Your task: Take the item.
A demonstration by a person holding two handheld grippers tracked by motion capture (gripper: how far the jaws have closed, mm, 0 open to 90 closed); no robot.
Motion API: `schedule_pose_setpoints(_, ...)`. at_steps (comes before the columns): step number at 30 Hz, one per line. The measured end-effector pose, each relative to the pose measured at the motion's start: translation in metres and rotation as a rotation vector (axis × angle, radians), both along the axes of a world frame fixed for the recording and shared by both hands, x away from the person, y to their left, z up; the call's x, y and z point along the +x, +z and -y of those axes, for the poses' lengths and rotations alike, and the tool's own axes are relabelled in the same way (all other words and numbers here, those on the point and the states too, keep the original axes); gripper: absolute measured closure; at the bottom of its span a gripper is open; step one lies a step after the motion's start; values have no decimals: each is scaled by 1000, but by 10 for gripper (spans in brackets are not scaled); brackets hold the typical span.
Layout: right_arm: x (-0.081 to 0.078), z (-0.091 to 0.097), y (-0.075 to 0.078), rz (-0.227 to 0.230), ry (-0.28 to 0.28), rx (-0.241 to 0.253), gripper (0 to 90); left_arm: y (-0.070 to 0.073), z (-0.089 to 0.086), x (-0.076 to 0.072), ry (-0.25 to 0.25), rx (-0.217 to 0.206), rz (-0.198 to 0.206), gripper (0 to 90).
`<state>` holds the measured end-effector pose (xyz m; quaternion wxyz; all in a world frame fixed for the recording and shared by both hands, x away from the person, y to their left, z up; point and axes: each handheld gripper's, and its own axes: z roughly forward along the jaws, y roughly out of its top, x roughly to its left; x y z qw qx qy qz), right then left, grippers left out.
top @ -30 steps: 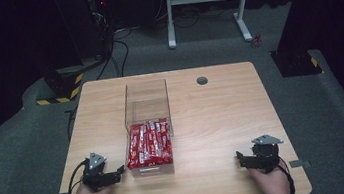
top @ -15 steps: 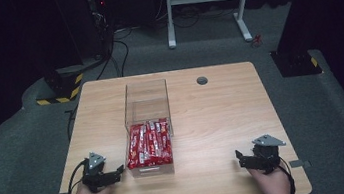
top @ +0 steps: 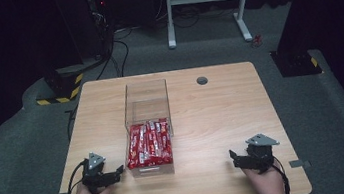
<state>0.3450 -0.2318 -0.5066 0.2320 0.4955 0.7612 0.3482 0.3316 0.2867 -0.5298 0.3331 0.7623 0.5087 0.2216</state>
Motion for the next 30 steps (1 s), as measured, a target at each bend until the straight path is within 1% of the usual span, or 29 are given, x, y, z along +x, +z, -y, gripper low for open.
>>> schedule_pose_setpoints(5,0,-5,1,2,3,2,93,0,0,0,0,0,0,126)
schedule_pose_setpoints(10,0,-9,1,5,16,-9,101,0,0,0,0,0,0,126)
schedule_pose_setpoints(17,-1,-18,1,4,30,0,107,0,0,0,0,0,0,126)
schedule_pose_setpoints(22,-2,-25,3,20,42,5,118,0,0,0,-1,0,-1,124)
schedule_pose_setpoints(30,-3,-36,5,25,59,18,125,0,0,0,-1,1,-1,124)
